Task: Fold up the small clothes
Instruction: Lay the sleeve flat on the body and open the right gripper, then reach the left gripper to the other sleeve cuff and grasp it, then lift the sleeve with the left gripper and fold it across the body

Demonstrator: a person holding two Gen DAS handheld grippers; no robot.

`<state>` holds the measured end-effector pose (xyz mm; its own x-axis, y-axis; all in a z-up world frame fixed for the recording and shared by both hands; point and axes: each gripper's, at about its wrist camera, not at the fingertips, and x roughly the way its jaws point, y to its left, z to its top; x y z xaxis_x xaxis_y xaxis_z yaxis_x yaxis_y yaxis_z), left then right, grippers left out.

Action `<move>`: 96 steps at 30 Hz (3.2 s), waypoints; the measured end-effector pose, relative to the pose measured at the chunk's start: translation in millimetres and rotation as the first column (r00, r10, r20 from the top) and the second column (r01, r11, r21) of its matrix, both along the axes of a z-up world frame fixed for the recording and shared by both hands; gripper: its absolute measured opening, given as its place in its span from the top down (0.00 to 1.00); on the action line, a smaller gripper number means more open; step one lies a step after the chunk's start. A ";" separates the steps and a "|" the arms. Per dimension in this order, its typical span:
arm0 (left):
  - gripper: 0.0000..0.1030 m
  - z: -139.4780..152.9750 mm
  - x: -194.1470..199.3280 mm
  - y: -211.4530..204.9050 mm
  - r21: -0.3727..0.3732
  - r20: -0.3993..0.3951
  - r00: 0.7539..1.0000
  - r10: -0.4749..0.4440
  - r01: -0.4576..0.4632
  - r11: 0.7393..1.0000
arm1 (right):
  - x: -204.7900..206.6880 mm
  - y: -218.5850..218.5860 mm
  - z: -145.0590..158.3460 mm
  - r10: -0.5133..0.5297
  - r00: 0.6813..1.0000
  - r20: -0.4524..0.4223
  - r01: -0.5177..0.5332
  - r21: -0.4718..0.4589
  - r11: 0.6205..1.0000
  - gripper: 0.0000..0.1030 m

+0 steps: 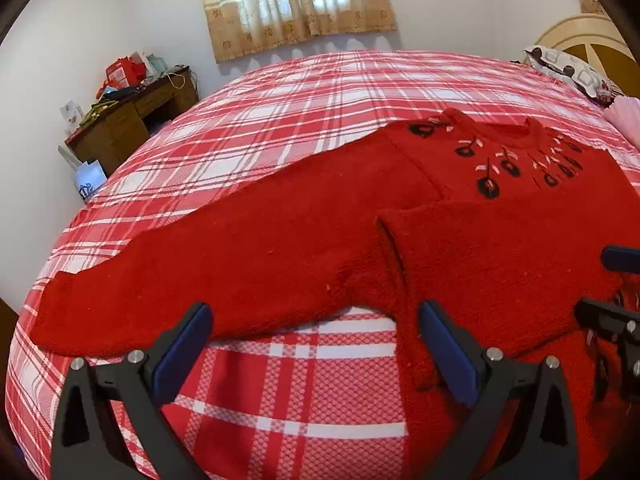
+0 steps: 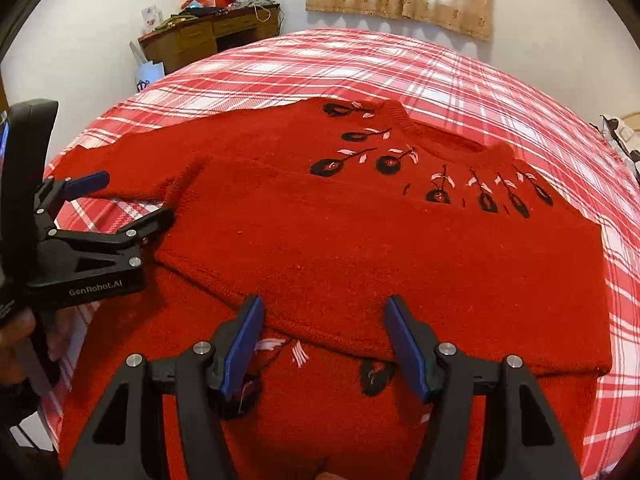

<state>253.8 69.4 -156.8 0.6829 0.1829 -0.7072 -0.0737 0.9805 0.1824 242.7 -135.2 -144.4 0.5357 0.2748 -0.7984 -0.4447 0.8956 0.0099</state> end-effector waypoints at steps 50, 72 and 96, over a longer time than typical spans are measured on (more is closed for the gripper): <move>0.16 2.9 -57.3 299.0 -0.443 -0.065 0.780 0.623 -0.582 0.682 | -13.6 -10.3 -15.4 -0.071 0.993 0.099 0.075 -0.044 0.996 0.12; 0.87 45.7 -56.0 278.1 -0.470 0.088 0.853 0.514 -0.419 0.777 | -30.7 -34.8 38.9 -0.044 0.985 0.166 0.045 0.001 0.999 0.12; 0.90 142.7 -20.7 150.6 -0.477 0.228 0.935 0.271 -0.135 0.869 | -97.6 -138.7 77.5 -0.207 0.956 0.210 0.190 0.101 0.977 0.12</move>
<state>233.1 220.1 -14.1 0.8455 0.0505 -0.5316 -0.2611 0.9074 -0.3292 145.1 -274.0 -67.0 0.7441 0.2029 -0.6365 -0.2575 0.9663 0.0070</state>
